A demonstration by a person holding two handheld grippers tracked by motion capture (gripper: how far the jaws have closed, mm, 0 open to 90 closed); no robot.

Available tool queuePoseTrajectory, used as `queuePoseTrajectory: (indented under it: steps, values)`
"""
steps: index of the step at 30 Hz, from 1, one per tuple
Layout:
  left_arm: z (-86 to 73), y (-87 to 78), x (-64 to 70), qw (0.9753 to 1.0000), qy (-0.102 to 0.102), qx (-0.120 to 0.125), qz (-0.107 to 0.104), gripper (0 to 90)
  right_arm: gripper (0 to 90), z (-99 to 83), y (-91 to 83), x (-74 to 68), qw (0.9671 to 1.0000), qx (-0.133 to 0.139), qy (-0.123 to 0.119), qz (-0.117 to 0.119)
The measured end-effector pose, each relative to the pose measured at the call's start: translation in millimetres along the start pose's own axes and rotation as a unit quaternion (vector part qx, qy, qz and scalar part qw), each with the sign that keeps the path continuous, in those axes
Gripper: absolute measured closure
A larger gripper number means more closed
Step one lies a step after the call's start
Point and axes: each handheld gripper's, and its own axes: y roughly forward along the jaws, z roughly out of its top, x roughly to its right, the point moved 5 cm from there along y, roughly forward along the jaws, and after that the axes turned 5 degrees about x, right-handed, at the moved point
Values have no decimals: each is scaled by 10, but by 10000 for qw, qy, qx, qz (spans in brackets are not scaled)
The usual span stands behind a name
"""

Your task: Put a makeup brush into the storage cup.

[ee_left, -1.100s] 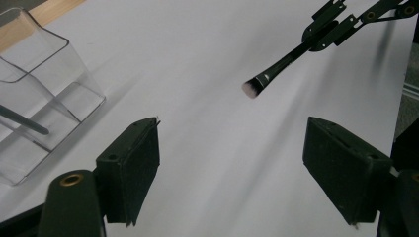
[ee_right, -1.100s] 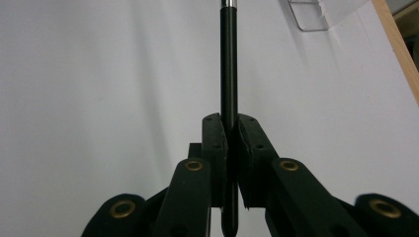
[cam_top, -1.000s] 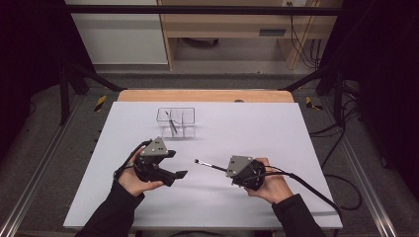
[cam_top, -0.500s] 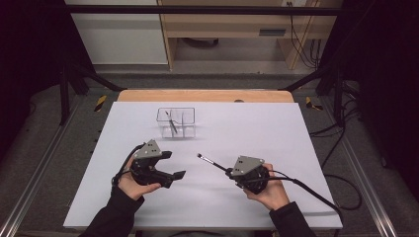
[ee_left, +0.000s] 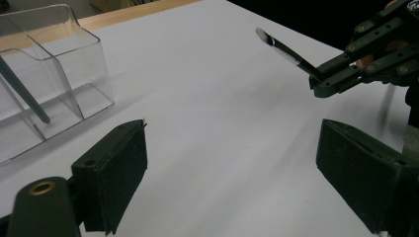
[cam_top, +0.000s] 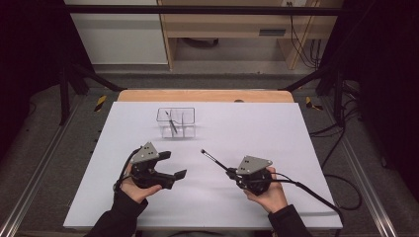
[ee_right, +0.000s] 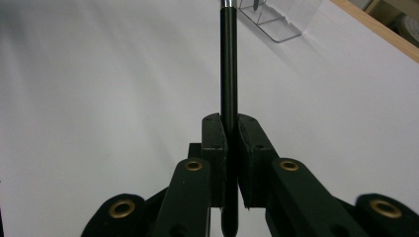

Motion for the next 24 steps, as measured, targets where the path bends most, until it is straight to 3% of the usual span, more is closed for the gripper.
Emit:
queuePoseTrajectory:
  steps: [15,24]
  values:
    - [-44,115,101,9997,-128,200,-80,129,834,23,27,-27,9982,366,478,78]
    - [-6,153,162,9982,-368,425,-226,135,834,32,70,-65,9964,534,640,165]
